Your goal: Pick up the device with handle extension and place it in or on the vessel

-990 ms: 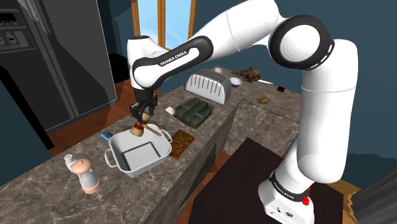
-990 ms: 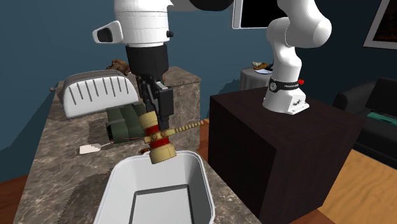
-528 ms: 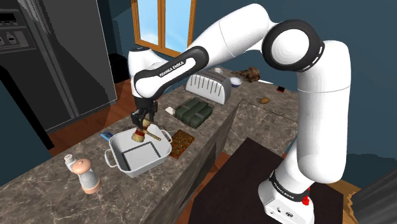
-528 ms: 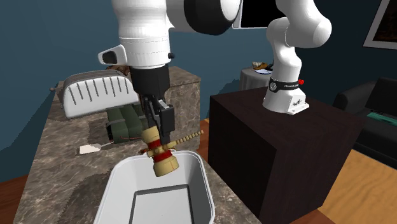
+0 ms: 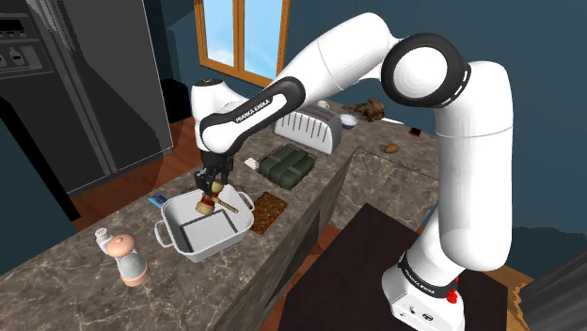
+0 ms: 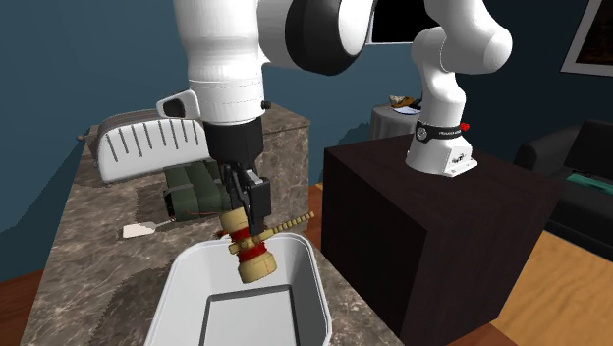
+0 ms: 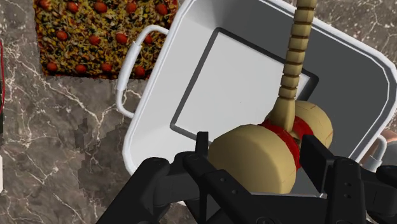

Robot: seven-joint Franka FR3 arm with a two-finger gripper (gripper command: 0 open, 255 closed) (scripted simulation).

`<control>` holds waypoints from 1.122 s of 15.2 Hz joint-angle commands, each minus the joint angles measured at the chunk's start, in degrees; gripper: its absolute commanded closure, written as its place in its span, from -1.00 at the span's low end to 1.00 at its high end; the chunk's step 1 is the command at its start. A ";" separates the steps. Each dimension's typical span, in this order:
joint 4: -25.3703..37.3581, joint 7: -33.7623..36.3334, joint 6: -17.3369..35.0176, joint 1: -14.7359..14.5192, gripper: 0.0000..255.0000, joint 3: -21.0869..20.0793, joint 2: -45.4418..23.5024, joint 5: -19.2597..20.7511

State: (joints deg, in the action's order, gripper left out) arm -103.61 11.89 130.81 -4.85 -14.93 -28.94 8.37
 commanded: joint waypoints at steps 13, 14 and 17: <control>1.73 -0.86 -5.62 0.59 -1.00 -0.79 4.03 -1.37; 1.73 -0.86 -5.62 0.59 -1.00 -0.79 4.03 -1.38; 1.73 -0.86 -5.62 0.59 -1.00 -0.79 4.04 -1.38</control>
State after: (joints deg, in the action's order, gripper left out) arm -102.01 11.05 125.35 -4.26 -15.71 -24.91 7.01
